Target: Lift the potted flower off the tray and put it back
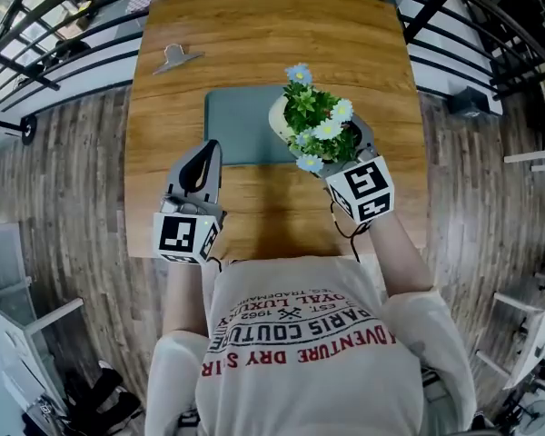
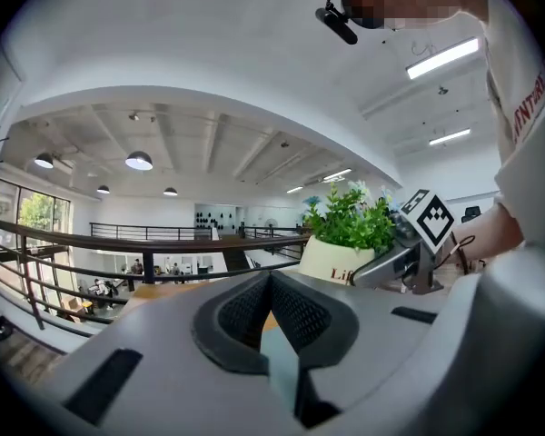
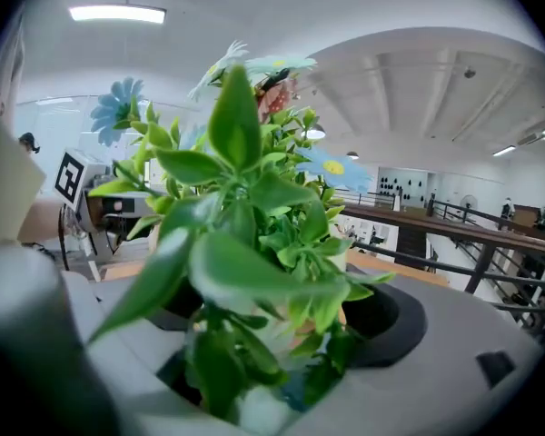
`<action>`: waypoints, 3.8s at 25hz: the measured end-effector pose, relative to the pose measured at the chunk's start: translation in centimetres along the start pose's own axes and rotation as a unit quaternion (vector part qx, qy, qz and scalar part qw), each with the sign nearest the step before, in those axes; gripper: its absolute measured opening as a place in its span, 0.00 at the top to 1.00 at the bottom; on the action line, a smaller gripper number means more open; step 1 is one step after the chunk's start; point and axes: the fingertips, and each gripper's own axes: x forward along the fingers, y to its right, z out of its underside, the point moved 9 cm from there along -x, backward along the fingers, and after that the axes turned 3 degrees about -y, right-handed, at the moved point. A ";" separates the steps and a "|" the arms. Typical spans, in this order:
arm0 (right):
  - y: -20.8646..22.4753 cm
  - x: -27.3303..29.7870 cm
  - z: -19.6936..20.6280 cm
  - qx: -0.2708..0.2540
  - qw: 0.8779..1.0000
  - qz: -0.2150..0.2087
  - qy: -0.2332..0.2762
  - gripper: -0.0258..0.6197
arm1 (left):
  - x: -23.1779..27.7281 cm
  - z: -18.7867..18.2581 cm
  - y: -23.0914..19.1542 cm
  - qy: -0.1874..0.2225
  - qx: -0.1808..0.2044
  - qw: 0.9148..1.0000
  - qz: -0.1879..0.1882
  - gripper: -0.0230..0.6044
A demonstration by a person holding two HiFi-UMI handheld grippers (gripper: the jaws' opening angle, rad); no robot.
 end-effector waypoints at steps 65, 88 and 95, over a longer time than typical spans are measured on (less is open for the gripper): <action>-1.7 20.8 10.3 -0.102 0.966 -0.212 -0.103 0.24 | 5.5 7.6 -7.4 -0.075 -0.070 0.995 0.013 0.94; -0.2 15.4 7.2 -0.060 0.983 -0.161 -0.067 0.24 | 5.6 5.6 -5.2 -0.058 -0.035 0.997 0.022 0.94; 0.1 7.7 3.2 -0.023 0.999 -0.034 0.017 0.82 | 2.8 3.4 -2.6 -0.024 -0.012 1.000 0.017 0.94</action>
